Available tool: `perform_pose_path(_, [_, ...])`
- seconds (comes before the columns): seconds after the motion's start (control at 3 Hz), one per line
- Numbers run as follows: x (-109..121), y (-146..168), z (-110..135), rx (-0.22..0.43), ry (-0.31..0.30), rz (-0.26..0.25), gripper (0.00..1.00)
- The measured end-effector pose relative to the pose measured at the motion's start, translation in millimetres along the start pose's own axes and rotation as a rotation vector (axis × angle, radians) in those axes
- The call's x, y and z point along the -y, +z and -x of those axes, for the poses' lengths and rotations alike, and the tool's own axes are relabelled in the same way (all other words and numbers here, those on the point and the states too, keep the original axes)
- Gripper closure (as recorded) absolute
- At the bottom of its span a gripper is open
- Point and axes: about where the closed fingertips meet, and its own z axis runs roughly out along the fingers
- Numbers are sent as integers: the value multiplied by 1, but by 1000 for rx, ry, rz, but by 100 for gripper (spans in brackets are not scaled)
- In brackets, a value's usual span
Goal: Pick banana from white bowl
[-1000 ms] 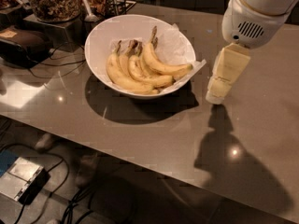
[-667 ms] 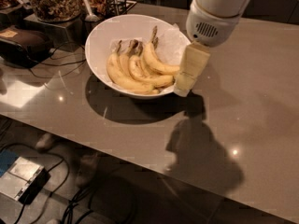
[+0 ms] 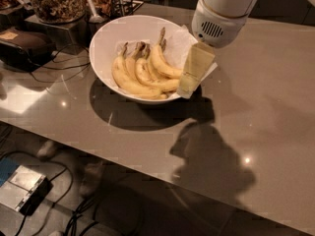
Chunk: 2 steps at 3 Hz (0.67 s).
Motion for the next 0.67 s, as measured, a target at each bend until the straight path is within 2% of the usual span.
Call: perform_pose_path(0.67, [11, 24, 44, 24, 49, 90, 2])
